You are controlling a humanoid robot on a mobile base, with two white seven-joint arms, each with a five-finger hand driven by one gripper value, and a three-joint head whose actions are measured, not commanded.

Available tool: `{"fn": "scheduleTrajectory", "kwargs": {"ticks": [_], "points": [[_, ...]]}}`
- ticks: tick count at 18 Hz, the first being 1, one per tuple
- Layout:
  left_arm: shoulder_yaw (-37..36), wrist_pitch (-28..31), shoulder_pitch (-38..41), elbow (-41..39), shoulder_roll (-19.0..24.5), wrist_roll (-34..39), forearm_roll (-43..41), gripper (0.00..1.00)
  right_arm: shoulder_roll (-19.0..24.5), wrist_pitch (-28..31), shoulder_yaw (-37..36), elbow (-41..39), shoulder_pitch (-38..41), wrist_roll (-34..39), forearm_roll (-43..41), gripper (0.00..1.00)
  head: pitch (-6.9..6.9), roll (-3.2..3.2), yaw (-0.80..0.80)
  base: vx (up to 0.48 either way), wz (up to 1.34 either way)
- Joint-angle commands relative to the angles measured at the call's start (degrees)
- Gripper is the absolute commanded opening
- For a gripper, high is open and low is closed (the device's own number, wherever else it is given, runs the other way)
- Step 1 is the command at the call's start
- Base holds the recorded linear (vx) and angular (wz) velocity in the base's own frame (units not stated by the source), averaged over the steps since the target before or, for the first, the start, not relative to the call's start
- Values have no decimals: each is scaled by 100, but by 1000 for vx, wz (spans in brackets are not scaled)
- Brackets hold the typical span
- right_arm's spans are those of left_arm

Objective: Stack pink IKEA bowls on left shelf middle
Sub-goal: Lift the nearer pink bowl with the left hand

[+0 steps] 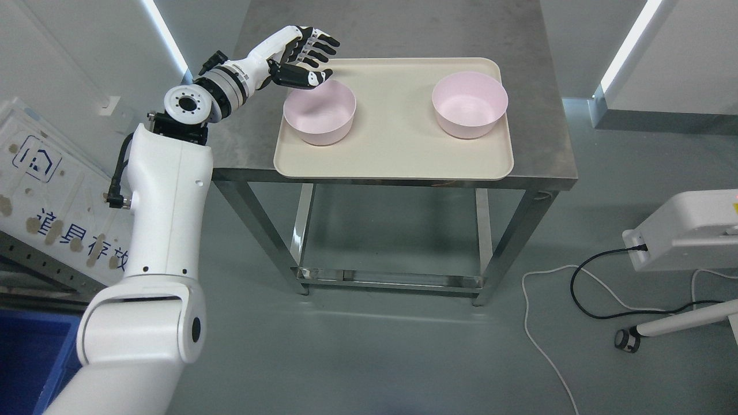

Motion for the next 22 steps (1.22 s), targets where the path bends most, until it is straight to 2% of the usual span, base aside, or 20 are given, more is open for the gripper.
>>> {"fn": "scheduleTrajectory", "kwargs": {"ticks": [1, 4, 8, 10, 12, 16, 19, 22], "points": [[-486, 27, 264, -539, 727, -302, 57, 51, -100, -4, 0, 0, 0, 8, 0, 100, 0, 0, 0, 0, 0], [-600, 36, 387, -496, 709, -365, 5, 50, -100, -4, 0, 0, 0, 8, 0, 100, 0, 0, 0, 0, 0], [-1074, 19, 353, -162, 700, -102, -75, 44, -100, -4, 0, 0, 0, 8, 0, 100, 0, 0, 0, 0, 0], [-1154, -8, 344, -109, 613, -75, -276, 36, -100, -4, 0, 0, 0, 8, 0, 100, 0, 0, 0, 0, 0], [-1154, -69, 344, -109, 499, -58, -426, 23, -100, -4, 0, 0, 0, 0, 0, 100, 0, 0, 0, 0, 0], [-1137, -543, 344, -74, 314, 74, -856, 2, -100, -4, 0, 0, 0, 8, 0, 100, 0, 0, 0, 0, 0], [-1005, -650, 335, -65, 156, 136, -945, 1, -100, -4, 0, 0, 0, 8, 0, 100, 0, 0, 0, -1, 36], [-462, -562, 72, -65, -46, 75, -875, 1, -100, -4, 0, 0, 0, 0, 0, 100, 0, 0, 0, -2, 35]]}}
